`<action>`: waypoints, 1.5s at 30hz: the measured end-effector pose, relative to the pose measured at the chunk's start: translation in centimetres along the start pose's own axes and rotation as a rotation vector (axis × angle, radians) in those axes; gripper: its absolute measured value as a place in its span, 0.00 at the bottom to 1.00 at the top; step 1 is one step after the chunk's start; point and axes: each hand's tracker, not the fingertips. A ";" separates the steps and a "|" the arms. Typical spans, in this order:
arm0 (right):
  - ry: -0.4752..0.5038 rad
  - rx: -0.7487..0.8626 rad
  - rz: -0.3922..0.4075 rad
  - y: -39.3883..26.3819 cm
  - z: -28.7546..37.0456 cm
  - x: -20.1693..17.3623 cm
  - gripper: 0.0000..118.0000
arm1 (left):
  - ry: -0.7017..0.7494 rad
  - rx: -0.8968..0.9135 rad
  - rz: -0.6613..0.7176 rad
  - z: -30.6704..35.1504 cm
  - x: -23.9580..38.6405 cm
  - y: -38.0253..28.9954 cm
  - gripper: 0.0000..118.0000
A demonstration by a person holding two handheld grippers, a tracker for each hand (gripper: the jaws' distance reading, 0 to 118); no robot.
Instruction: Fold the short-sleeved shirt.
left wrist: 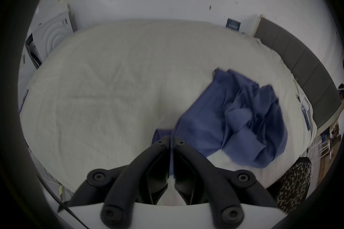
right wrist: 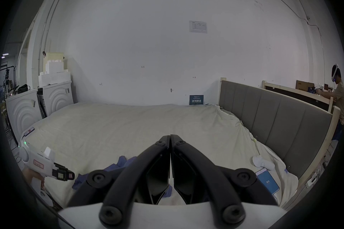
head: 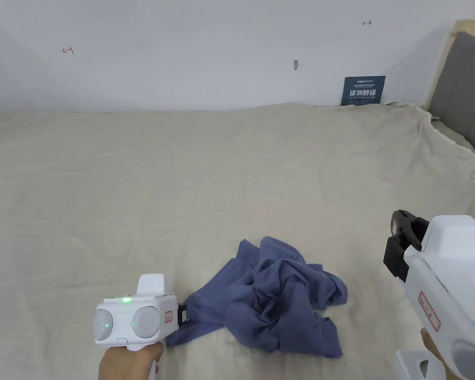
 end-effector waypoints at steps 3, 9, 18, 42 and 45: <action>0.001 -0.018 -0.001 -0.5 -0.5 0.1 0.00 | 0.007 -0.043 0.018 -1.3 -0.3 -0.4 0.60; 0.008 -0.046 -0.002 -1.2 -1.5 0.1 0.00 | 0.043 -0.100 0.034 -3.4 -0.4 -0.8 0.75; 0.018 -0.086 -0.004 -1.8 -3.2 -0.1 0.00 | 0.081 -0.082 -0.074 -4.0 0.7 -1.8 0.23; 0.106 -0.753 -0.014 -13.9 -21.1 0.6 0.75 | -0.172 0.104 0.090 1.4 -2.0 1.9 0.01; 0.125 -0.779 -0.016 -15.2 -21.7 0.2 0.71 | -0.171 0.098 0.095 1.0 -2.3 1.8 0.01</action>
